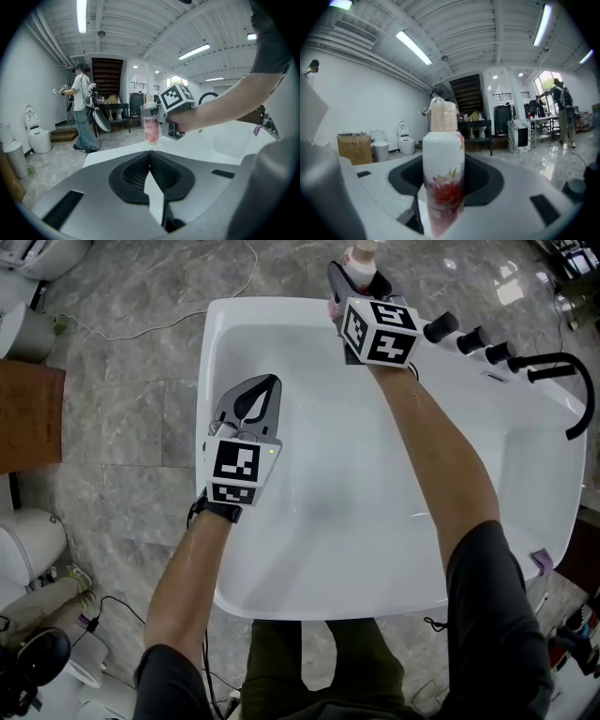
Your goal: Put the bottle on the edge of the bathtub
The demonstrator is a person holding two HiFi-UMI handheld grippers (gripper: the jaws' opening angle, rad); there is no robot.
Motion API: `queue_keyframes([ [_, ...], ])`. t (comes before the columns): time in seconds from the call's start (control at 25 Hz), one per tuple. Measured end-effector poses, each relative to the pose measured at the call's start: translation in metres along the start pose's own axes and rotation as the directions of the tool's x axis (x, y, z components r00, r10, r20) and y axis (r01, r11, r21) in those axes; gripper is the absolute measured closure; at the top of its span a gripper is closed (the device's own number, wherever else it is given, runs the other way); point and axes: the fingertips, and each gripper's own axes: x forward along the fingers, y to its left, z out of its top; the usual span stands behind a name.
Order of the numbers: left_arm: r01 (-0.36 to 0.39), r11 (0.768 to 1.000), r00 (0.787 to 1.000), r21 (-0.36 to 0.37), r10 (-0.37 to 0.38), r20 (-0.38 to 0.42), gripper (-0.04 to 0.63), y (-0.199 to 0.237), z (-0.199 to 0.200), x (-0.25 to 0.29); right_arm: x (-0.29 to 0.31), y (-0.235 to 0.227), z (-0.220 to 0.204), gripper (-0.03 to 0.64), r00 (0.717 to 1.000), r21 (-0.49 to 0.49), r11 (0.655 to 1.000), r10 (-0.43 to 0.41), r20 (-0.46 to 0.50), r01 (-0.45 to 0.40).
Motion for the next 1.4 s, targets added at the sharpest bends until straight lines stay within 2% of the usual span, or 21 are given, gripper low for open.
queue_keyframes([
  [0.32, -0.001, 1.0, 1.0, 0.015, 0.001, -0.02, 0.593, 0.0, -0.011, -0.002, -0.003, 0.002, -0.003, 0.396, 0.999, -0.017, 1.0, 0.006, 0.038, -0.006],
  [0.88, -0.001, 1.0, 0.999, 0.004, 0.001, -0.032, 0.592, 0.001, -0.007, -0.009, -0.024, 0.01, -0.002, 0.367, 0.998, -0.072, 0.996, 0.059, 0.012, -0.058],
  [1.16, -0.009, 1.0, 1.0, -0.003, 0.009, -0.021, 0.594, -0.006, 0.014, -0.019, -0.061, 0.004, 0.004, 0.367, 0.998, -0.068, 0.996, 0.063, -0.019, -0.064],
  [1.4, -0.023, 1.0, 1.0, -0.003, 0.023, -0.016, 0.592, -0.013, 0.051, -0.048, -0.117, 0.01, 0.018, 0.367, 0.995, -0.073, 0.995, 0.066, -0.074, -0.071],
])
